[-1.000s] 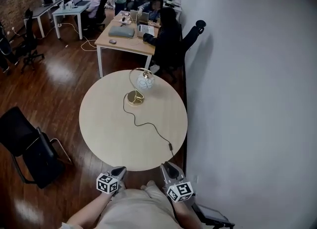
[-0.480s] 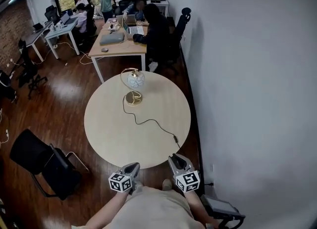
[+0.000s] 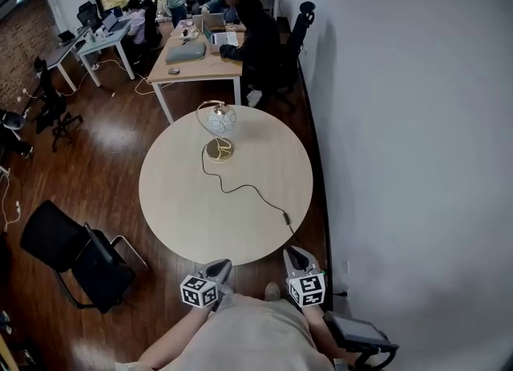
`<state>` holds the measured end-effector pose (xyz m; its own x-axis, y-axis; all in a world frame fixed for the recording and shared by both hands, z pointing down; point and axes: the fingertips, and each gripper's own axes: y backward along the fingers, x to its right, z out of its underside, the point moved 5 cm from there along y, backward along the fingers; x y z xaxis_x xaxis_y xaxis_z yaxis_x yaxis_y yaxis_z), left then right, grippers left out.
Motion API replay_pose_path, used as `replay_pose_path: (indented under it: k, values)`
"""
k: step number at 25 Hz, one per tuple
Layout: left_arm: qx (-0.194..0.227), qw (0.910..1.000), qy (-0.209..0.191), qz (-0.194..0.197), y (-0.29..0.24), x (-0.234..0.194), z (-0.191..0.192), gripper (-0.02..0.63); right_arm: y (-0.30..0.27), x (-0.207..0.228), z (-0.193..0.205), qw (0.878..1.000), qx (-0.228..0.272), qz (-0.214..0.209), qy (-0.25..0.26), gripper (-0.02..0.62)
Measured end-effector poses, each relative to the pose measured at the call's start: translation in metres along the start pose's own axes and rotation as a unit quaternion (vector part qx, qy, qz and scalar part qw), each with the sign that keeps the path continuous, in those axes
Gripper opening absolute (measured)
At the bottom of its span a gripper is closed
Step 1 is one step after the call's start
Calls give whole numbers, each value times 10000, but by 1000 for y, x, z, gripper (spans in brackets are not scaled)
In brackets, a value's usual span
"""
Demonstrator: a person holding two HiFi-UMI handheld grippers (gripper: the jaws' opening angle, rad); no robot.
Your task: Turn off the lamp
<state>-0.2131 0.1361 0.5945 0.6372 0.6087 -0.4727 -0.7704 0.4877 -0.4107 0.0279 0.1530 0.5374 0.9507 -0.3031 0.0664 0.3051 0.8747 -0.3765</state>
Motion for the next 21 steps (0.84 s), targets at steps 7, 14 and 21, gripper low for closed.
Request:
replay_pose_path:
  k: [7,14,21]
  values:
    - [-5,9999,22,-98,-5,-4,1,2,-14,5,2,9999,-119,-61,39,34]
    - [-48,9999,38,-126,-7,-7,4,2,-20,5,6,9997,-211,-123,71,31]
    - [-84,9999,-1,-91,-13,-9,2,2,-24,13,7,9997,-243,-77,19,31]
